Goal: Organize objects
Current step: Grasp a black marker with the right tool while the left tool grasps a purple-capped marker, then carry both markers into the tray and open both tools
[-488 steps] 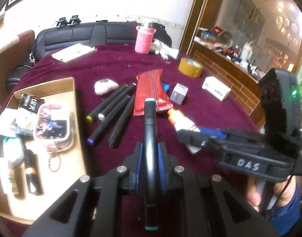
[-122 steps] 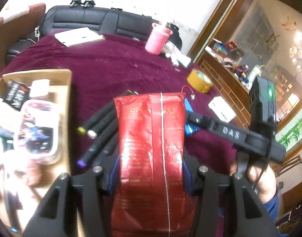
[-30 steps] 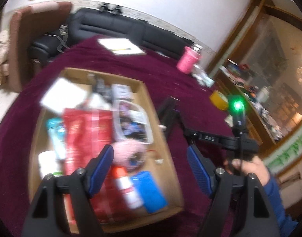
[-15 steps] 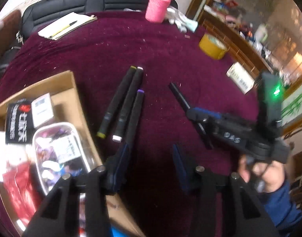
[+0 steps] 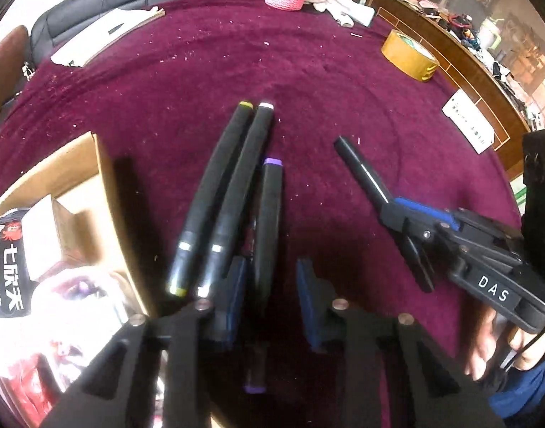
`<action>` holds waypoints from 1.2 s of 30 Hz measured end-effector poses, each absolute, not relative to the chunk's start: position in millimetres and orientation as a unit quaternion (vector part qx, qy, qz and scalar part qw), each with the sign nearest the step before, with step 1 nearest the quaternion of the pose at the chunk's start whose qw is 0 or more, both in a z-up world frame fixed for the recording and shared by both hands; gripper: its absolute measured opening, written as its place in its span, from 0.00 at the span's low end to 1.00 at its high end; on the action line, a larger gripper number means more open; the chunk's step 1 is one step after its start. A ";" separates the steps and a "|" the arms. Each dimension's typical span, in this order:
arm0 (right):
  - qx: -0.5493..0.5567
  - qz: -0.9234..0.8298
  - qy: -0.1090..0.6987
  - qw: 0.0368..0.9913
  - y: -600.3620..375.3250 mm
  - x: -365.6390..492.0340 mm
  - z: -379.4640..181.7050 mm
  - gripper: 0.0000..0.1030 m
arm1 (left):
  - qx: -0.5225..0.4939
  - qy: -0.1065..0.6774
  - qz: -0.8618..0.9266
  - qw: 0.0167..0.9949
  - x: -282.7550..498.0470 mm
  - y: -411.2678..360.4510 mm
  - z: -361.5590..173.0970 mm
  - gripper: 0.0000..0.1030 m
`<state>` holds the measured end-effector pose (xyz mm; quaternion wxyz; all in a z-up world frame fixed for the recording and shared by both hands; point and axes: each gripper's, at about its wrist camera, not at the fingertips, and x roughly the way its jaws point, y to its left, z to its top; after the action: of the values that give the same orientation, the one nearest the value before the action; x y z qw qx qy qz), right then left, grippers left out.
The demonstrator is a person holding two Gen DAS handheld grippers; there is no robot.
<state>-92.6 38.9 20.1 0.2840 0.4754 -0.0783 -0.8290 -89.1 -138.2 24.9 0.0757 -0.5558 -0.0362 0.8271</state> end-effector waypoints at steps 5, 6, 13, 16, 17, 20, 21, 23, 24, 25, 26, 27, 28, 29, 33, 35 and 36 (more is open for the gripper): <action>0.472 -0.833 -0.060 0.283 35.6 -91.3 22.2 0.16 | -0.541 -0.026 0.839 0.051 -80.2 -116.9 22.9 0.14; 0.473 -0.832 -0.063 0.284 36.6 -91.3 22.1 0.16 | -0.537 -0.035 0.841 0.050 -77.2 -115.8 24.3 0.14; 0.457 -0.837 -0.090 0.287 47.2 -89.4 31.7 0.16 | -0.498 -0.155 0.850 0.079 -47.7 -132.5 38.9 0.14; 0.454 -0.837 -0.095 0.291 48.2 -87.6 33.9 0.16 | -0.472 -0.199 0.854 0.091 -33.4 -143.1 47.5 0.14; 0.454 -0.835 -0.098 0.295 47.9 -87.0 34.6 0.16 | -0.462 -0.214 0.855 0.092 -27.6 -146.8 50.5 0.14; 0.446 -0.836 -0.098 0.306 45.3 -83.7 38.8 0.16 | -0.444 -0.246 0.855 0.102 -16.0 -154.5 55.2 0.14; 0.441 -0.835 -0.098 0.313 43.7 -82.0 40.6 0.16 | -0.440 -0.255 0.855 0.102 -12.9 -156.9 56.5 0.14; 0.435 -0.834 -0.099 0.324 41.8 -79.8 42.1 0.16 | -0.428 -0.264 0.858 0.104 -4.4 -160.1 63.5 0.14; 0.433 -0.834 -0.099 0.328 41.0 -78.4 42.8 0.16 | -0.422 -0.266 0.860 0.106 -0.3 -161.8 67.2 0.14; 0.432 -0.833 -0.100 0.331 40.8 -78.3 43.0 0.16 | -0.415 -0.270 0.862 0.109 5.7 -164.4 71.9 0.14; 0.432 -0.832 -0.104 0.333 40.8 -77.4 43.2 0.16 | -0.405 -0.274 0.865 0.114 14.2 -167.7 78.2 0.14; 0.435 -0.827 -0.115 0.337 41.5 -76.1 43.3 0.16 | -0.399 -0.275 0.867 0.117 19.2 -169.9 82.2 0.14; 0.436 -0.823 -0.126 0.341 41.9 -74.0 44.0 0.16 | -0.392 -0.276 0.870 0.119 26.1 -173.0 87.1 0.14; 0.436 -0.818 -0.136 0.349 40.9 -69.7 45.7 0.16 | -0.388 -0.278 0.871 0.121 31.8 -176.0 89.8 0.14; 0.434 -0.807 -0.145 0.374 28.8 -46.2 50.8 0.16 | -0.369 -0.282 0.876 0.127 53.3 -188.7 100.7 0.14; 0.438 -0.794 -0.149 0.393 19.7 -34.3 53.1 0.17 | -0.359 -0.287 0.879 0.127 65.1 -198.9 104.3 0.14; 0.440 -0.789 -0.149 0.402 14.6 -28.0 55.2 0.17 | -0.355 -0.290 0.880 0.124 69.3 -203.6 105.1 0.14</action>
<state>-28.0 14.6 55.2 0.4021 0.4396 -0.1489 -0.7893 69.3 -203.6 105.1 0.1245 -0.3550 -0.2902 0.8799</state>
